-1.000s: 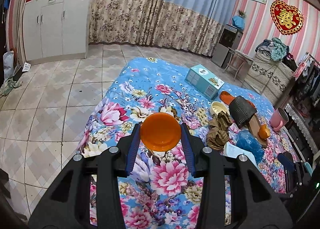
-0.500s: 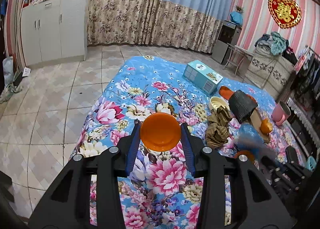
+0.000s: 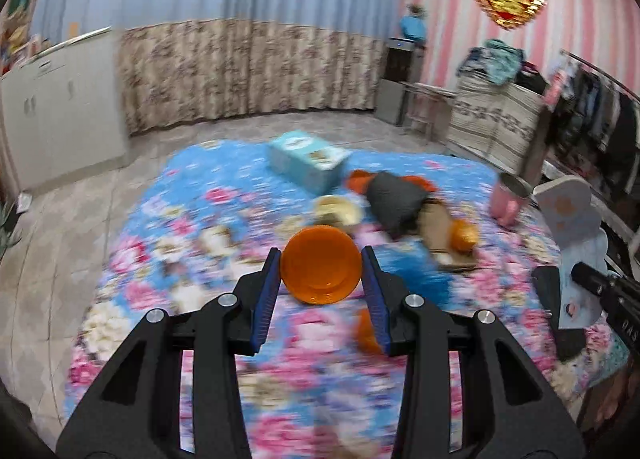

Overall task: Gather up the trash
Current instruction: 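Carry lid and receipt to the blue basket and open both tools over it, then move both tools back over the bedspread, then reach the left tool to the orange peel and close on it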

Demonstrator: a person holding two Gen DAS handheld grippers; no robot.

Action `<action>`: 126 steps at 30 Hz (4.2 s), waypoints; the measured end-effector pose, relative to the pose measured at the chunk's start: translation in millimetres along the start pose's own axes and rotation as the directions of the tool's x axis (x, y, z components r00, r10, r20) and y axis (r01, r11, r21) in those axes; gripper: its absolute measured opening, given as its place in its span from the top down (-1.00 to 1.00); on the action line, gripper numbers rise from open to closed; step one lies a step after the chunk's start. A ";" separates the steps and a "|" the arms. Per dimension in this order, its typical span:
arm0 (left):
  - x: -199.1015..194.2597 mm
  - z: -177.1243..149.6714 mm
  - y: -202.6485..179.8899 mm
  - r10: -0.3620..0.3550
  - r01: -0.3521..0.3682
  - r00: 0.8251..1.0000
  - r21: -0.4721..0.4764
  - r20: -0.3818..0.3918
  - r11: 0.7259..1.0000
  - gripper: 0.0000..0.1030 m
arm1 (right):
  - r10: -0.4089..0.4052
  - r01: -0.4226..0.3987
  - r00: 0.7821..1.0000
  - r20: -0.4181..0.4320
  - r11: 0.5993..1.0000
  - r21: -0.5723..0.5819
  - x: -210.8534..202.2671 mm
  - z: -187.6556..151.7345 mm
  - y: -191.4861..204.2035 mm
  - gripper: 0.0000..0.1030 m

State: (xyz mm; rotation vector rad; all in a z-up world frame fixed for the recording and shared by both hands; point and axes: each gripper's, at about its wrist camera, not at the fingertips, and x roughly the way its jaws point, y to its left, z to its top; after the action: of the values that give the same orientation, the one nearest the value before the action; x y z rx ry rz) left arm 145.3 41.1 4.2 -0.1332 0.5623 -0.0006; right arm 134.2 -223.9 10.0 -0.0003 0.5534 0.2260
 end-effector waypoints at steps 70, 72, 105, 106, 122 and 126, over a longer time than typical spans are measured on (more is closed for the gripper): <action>11.0 -17.2 -416.4 -0.447 0.430 0.893 0.379 -0.046 0.820 -0.89 | -0.581 0.593 0.796 -0.170 0.694 0.408 -109.8 -109.0 -342.6 -0.76; 9.5 -12.6 -405.0 -0.439 0.422 0.897 0.367 -0.039 0.829 -0.89 | -0.612 0.620 0.775 -0.159 0.685 0.383 -114.6 -104.8 -337.7 -0.87; -11.5 -9.8 -95.9 -0.047 0.033 0.997 0.197 0.063 0.980 -0.89 | -0.348 0.309 0.930 0.115 0.913 0.266 -65.7 -36.8 -123.2 -0.91; -7.7 -13.4 -81.0 -0.024 0.013 0.998 0.179 0.056 0.984 -0.89 | -0.335 0.298 0.935 0.113 0.919 0.257 -60.7 -38.2 -117.0 -0.91; 35.9 -27.7 -8.8 0.085 -0.081 0.995 0.082 -0.043 0.993 -0.89 | -0.214 0.208 0.977 0.023 0.967 0.146 24.6 -30.3 -43.4 -0.91; 53.3 -36.6 -13.4 0.042 -0.032 0.991 0.077 -0.131 0.997 -0.89 | -0.215 0.213 0.977 0.005 0.971 0.111 34.7 -40.0 -35.8 -0.91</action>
State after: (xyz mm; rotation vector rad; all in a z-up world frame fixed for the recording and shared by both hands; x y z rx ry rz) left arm 171.5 21.3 -53.2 -0.0501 0.6964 0.0059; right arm 149.7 -253.9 -44.3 0.0485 0.5436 -0.0152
